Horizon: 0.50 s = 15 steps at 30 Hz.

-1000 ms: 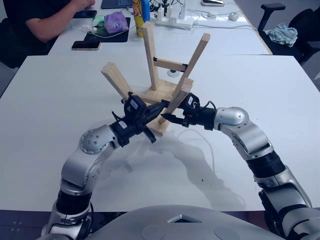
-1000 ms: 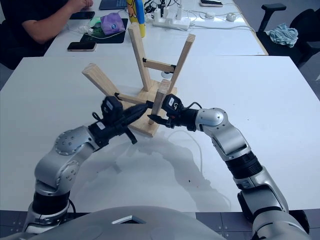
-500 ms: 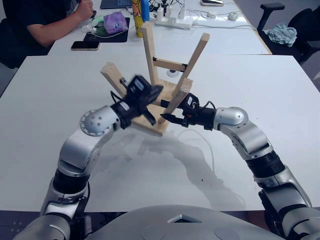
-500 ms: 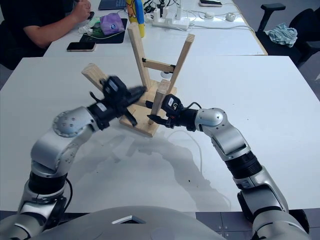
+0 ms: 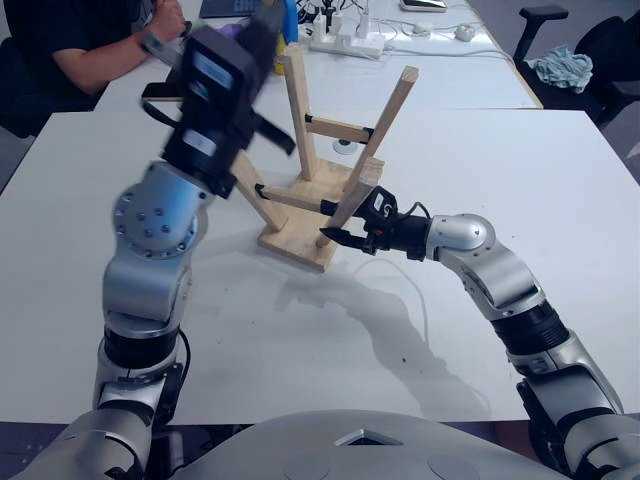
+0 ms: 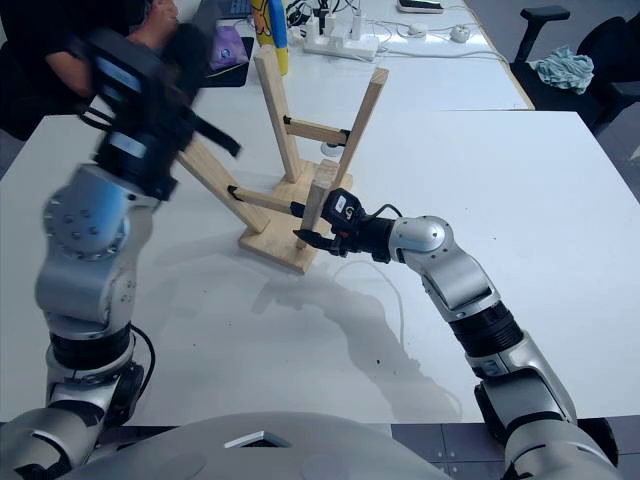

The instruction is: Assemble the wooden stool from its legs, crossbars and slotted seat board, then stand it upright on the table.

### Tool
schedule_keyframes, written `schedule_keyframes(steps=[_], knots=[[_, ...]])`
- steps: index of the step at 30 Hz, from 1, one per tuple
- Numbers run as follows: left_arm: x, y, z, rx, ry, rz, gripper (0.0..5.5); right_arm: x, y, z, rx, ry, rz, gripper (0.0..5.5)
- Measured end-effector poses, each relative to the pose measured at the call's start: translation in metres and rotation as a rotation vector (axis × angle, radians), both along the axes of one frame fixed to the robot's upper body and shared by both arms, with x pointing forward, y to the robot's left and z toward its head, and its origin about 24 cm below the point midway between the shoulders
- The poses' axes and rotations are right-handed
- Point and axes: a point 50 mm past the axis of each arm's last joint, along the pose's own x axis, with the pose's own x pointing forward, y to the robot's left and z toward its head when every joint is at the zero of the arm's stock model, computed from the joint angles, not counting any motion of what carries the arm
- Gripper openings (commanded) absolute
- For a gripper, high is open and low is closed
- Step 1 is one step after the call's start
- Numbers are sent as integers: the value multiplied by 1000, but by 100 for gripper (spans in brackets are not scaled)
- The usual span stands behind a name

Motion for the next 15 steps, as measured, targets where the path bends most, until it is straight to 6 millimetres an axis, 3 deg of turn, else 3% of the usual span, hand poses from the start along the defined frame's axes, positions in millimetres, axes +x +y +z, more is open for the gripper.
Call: schedule_keyframes(steps=[3, 5, 7, 11, 15], knots=[[13, -3, -23, 33, 191, -14, 0, 0, 0, 0, 0, 0, 0, 204], [22, -7, -70, 151, 492, -33, 0, 0, 1, 1, 4, -5, 3, 204], [16, -10, -121, 303, 787, -76, 0, 0, 2, 2, 4, -5, 5, 204], [6, -9, -124, 476, 777, -51, 0, 1, 2, -2, -3, 7, -5, 204], [9, -9, -122, 500, 741, -15, 0, 1, 3, -3, -4, 8, -13, 204]])
